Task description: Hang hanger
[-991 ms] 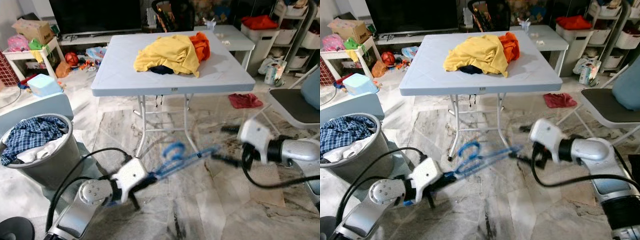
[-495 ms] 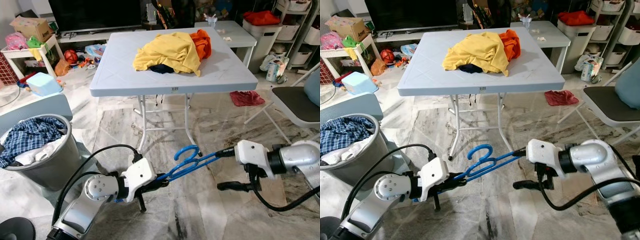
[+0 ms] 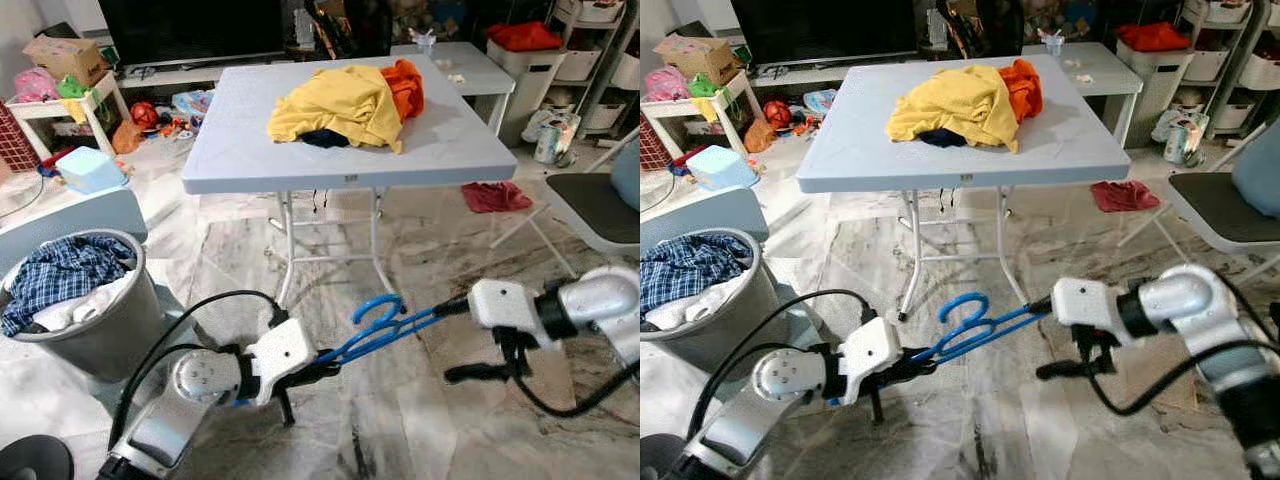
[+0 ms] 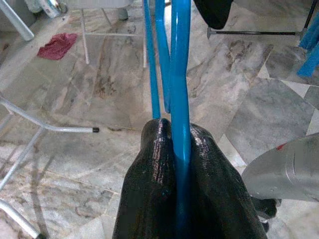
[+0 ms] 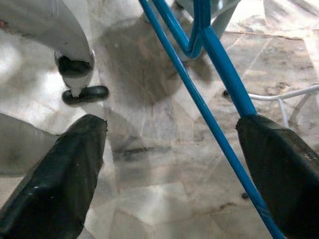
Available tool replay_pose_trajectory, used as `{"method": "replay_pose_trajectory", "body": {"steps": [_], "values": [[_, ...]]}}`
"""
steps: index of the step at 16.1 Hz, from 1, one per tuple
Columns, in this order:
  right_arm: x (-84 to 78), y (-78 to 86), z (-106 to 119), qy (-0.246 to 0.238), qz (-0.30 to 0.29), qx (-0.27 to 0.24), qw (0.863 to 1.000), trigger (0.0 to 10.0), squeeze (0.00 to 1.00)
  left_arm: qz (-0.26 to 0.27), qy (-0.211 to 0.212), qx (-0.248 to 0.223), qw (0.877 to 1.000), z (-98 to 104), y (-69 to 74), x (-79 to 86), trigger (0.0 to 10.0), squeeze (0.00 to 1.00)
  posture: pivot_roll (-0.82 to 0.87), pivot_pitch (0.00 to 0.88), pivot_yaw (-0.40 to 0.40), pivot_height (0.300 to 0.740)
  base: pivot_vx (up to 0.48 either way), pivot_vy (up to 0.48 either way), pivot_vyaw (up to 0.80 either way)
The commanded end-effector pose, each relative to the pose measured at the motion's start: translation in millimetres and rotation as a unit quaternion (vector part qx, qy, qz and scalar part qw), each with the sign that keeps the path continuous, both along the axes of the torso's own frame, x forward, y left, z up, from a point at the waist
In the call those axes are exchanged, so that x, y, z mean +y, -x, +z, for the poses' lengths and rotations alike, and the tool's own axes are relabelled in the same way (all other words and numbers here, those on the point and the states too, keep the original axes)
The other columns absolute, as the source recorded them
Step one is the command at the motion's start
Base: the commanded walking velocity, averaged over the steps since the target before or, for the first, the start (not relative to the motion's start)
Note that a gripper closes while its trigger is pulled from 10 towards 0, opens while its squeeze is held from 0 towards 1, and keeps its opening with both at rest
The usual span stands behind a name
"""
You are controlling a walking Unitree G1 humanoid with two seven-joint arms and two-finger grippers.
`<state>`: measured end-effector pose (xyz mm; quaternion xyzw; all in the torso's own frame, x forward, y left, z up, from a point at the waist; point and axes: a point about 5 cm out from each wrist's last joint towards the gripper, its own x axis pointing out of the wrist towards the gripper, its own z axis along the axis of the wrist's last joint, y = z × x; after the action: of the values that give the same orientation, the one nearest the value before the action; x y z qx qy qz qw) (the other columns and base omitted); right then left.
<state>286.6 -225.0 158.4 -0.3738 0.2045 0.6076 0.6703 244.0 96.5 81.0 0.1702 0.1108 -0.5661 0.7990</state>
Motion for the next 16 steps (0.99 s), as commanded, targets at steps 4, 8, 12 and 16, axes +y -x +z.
{"method": "replay_pose_trajectory", "body": {"steps": [4, 8, 12, 16], "values": [[11.3, -16.2, 12.7, -0.008, -0.001, -0.077, 0.997, 10.0, 0.00, -0.022, 0.011, -0.010, 1.000, 5.4, 0.7, -10.2, 10.0, 0.00, -0.14, 0.000, 0.053, 0.740, 0.000, 0.000, 0.00], [-6.3, -17.1, -3.4, 0.054, -0.032, -0.056, 0.997, 10.0, 0.00, -0.015, 0.002, -0.019, 1.000, 2.2, -0.2, -8.8, 10.0, 0.00, -0.14, 0.000, 0.053, 0.740, 0.000, 0.000, 0.00], [-60.8, -2.0, -20.8, 0.204, -0.081, -0.009, 0.975, 10.0, 0.00, 0.013, -0.004, -0.030, 0.999, 0.7, -6.2, -6.1, 10.0, 0.00, -0.14, 0.000, 0.048, 0.740, 0.000, 0.000, 0.00], [-33.3, -27.9, 5.9, 0.089, -0.093, -0.107, 0.986, 0.0, 0.00, 0.004, 0.002, -0.031, 0.999, 0.7, -6.2, -14.1, 10.0, 0.00, -0.14, 0.000, 0.048, 0.740, 0.000, 0.000, 0.00]]}}
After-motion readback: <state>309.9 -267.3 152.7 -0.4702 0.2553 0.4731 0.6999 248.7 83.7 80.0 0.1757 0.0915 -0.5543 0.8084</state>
